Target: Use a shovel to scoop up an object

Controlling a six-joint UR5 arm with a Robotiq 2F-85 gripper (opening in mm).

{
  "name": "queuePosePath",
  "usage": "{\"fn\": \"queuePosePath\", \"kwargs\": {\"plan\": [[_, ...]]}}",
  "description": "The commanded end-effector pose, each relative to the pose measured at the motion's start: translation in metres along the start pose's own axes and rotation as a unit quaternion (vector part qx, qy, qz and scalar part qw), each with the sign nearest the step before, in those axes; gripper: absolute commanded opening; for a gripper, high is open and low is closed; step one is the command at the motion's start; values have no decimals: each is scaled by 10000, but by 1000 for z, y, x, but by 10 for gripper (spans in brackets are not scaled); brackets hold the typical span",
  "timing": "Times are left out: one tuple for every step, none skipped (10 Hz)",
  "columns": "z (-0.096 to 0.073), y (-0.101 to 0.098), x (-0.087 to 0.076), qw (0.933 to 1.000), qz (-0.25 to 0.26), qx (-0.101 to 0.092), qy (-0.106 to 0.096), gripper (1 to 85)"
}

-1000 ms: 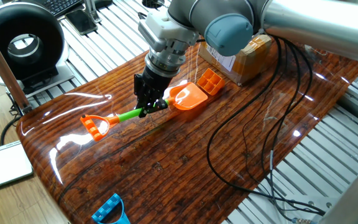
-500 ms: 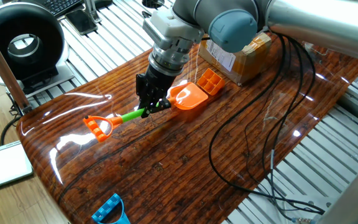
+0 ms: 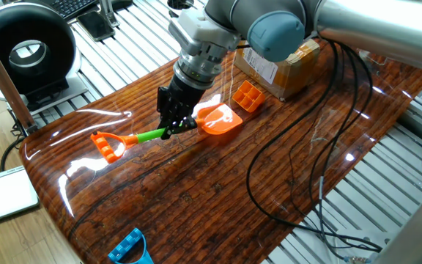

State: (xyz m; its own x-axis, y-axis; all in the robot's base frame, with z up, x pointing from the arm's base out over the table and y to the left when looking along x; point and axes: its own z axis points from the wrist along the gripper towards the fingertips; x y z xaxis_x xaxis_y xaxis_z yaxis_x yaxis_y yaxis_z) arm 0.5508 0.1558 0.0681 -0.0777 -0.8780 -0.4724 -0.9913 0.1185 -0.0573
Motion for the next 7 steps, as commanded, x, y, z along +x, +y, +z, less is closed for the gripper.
{"fn": "queuePosePath", "kwargs": {"plan": [[-4, -3, 11, 10000, -79, 29, -15, 13], [-5, -4, 17, 9999, -110, 30, -8, 13], [-6, -4, 21, 9999, -148, 22, -14, 13], [-7, -3, 27, 9998, -188, 7, 2, 13], [-8, -1, 27, 9998, -187, -16, -4, 13], [-8, -2, 27, 9999, -163, 6, -13, 13], [-8, -5, 26, 9999, -116, 52, -24, 13]]}}
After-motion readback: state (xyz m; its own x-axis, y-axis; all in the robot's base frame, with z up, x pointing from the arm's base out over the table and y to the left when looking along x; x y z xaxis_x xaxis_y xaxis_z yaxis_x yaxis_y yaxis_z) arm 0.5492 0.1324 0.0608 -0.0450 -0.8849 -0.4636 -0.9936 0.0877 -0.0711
